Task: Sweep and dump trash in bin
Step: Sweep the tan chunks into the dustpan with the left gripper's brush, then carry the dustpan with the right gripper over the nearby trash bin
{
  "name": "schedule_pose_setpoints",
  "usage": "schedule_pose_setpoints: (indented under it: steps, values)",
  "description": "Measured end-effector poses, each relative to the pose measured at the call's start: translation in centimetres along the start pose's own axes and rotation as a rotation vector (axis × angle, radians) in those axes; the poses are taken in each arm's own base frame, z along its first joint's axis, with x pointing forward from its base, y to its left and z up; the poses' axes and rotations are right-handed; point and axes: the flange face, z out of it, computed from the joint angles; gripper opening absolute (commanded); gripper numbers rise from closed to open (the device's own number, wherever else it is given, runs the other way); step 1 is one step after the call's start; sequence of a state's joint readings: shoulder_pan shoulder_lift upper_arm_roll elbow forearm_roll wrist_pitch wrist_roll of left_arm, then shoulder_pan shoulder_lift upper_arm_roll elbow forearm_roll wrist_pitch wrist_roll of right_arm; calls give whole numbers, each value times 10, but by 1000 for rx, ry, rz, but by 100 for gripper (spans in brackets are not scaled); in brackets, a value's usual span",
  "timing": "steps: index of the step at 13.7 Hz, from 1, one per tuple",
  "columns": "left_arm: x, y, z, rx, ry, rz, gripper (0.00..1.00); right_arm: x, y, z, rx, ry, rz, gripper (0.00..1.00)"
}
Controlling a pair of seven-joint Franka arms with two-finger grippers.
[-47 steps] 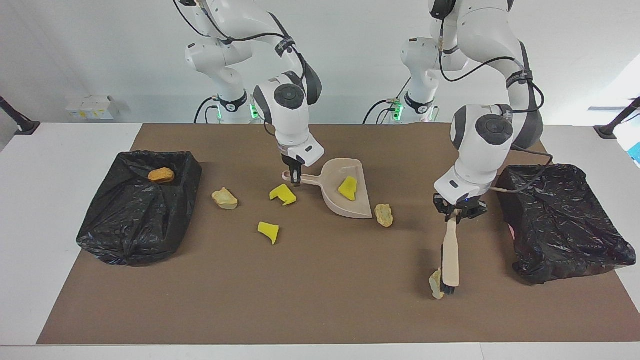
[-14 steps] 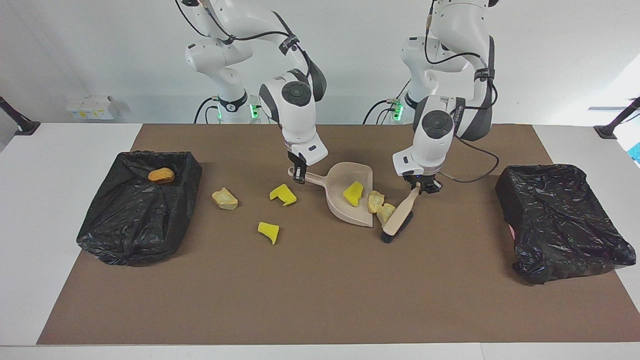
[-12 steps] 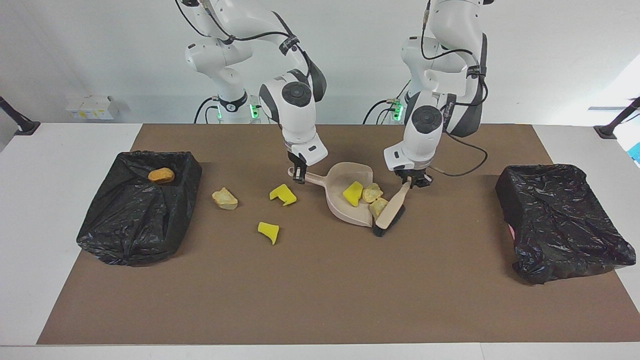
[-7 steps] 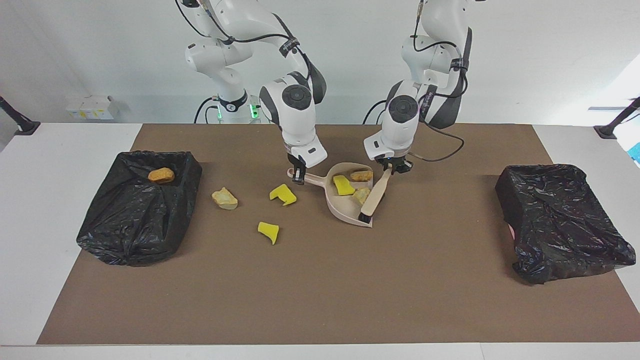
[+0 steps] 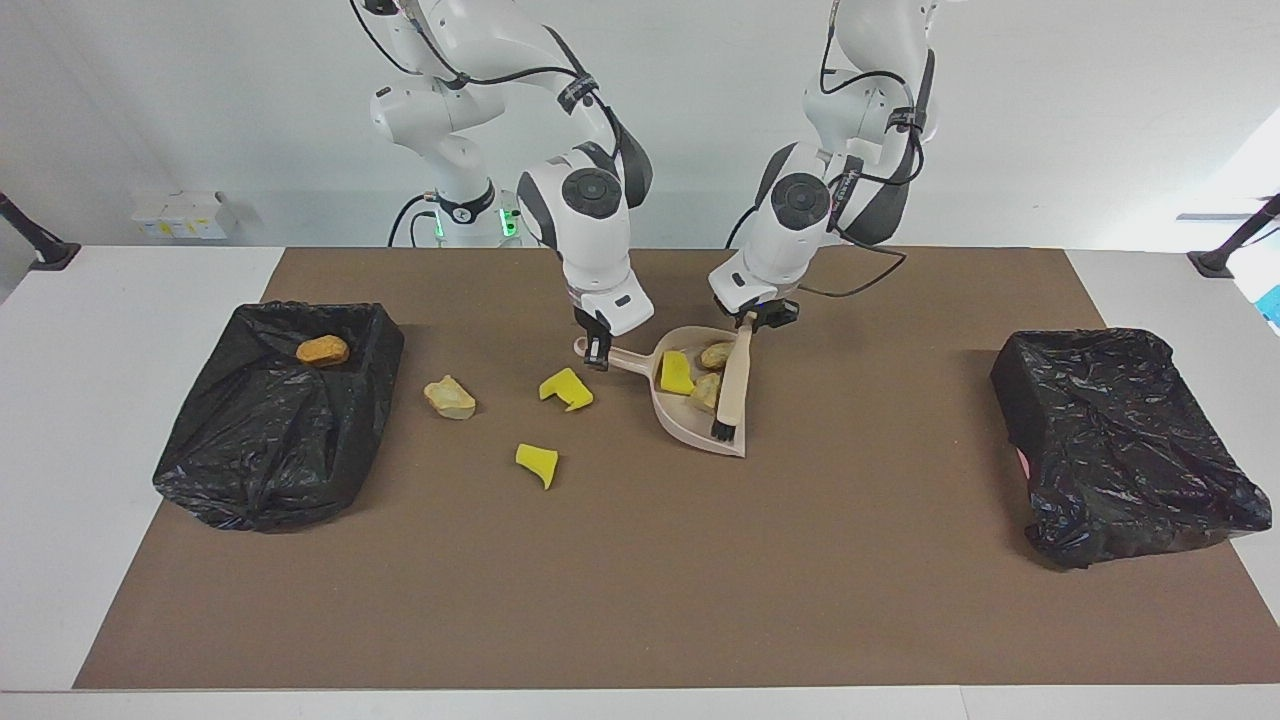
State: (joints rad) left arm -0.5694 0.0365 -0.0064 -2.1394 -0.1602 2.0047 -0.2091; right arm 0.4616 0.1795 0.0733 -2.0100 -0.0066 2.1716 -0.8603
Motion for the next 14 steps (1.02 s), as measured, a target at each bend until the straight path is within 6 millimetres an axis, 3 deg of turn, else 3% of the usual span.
schedule_pose_setpoints:
  steps: [5, 9, 11, 14]
  values:
    - [-2, 2, -45, -18, 16, -81, 0, -13, 17, -13, 3, -2, 1, 0]
    - [-26, 1, -75, -18, -6, -182, 0, -29, 27, -23, 6, -5, -30, 0]
    - [-38, 4, -73, -8, -27, -262, 0, -42, 35, -33, 14, -11, -46, 0]
    - [-66, 20, -52, 21, -61, -292, 0, -61, 48, -51, 29, -19, -73, 0]
